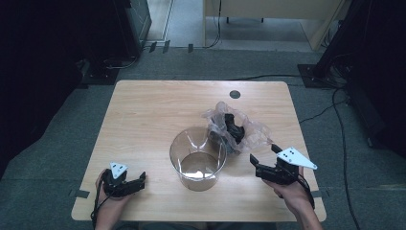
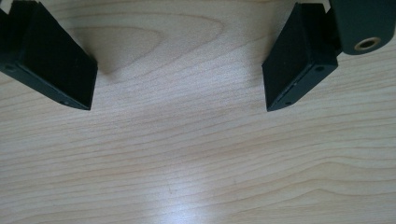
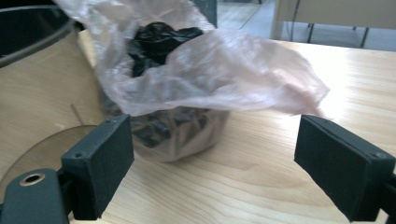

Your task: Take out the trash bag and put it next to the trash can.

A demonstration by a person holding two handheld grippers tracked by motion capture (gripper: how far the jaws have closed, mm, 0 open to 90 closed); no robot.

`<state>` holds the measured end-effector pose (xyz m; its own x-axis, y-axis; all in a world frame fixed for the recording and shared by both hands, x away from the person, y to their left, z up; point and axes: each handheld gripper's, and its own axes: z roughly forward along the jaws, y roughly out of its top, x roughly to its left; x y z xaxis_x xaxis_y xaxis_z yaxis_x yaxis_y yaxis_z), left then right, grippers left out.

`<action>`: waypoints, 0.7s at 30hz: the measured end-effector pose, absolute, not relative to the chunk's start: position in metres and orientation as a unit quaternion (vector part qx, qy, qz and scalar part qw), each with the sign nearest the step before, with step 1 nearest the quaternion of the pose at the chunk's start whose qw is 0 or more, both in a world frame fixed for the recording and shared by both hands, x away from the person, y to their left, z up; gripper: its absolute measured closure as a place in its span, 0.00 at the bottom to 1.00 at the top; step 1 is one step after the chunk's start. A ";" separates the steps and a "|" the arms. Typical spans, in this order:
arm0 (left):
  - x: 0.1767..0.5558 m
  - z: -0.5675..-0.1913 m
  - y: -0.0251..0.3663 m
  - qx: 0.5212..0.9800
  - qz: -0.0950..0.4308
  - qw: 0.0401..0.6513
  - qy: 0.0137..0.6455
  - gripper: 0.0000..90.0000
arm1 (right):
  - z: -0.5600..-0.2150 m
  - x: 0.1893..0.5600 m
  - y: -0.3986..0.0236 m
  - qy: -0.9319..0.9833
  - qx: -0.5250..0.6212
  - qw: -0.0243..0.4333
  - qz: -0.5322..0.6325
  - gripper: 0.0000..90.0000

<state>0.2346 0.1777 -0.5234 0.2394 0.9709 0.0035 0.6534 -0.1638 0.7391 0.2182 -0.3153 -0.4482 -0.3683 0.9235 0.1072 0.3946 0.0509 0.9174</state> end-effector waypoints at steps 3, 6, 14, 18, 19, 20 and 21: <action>0.235 -0.523 0.178 0.721 0.250 0.317 0.564 0.11 | -0.450 0.216 -0.323 0.667 0.499 0.278 0.479 0.13; 0.235 -0.523 0.178 0.721 0.250 0.317 0.563 0.11 | -0.452 0.214 -0.331 0.665 0.506 0.281 0.472 0.13; 0.235 -0.523 0.177 0.720 0.251 0.317 0.564 0.11 | -0.465 0.206 -0.353 0.661 0.529 0.288 0.446 0.13; 0.235 -0.523 0.177 0.719 0.251 0.317 0.565 0.11 | -0.473 0.203 -0.364 0.658 0.545 0.291 0.431 0.13; 0.235 -0.523 0.177 0.719 0.251 0.317 0.565 0.11 | -0.476 0.202 -0.366 0.657 0.550 0.291 0.426 0.13; 0.235 -0.523 0.177 0.719 0.251 0.317 0.565 0.11 | -0.478 0.202 -0.369 0.657 0.553 0.292 0.421 0.13; 0.235 -0.523 0.177 0.719 0.251 0.317 0.565 0.11 | -0.481 0.201 -0.371 0.657 0.557 0.290 0.417 0.13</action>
<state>0.2351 0.1773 -0.5234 0.2358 0.9718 0.0030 0.6538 -0.1609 0.7394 0.2011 -0.3708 -0.4810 -0.2107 0.9739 0.0839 0.4893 0.0308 0.8716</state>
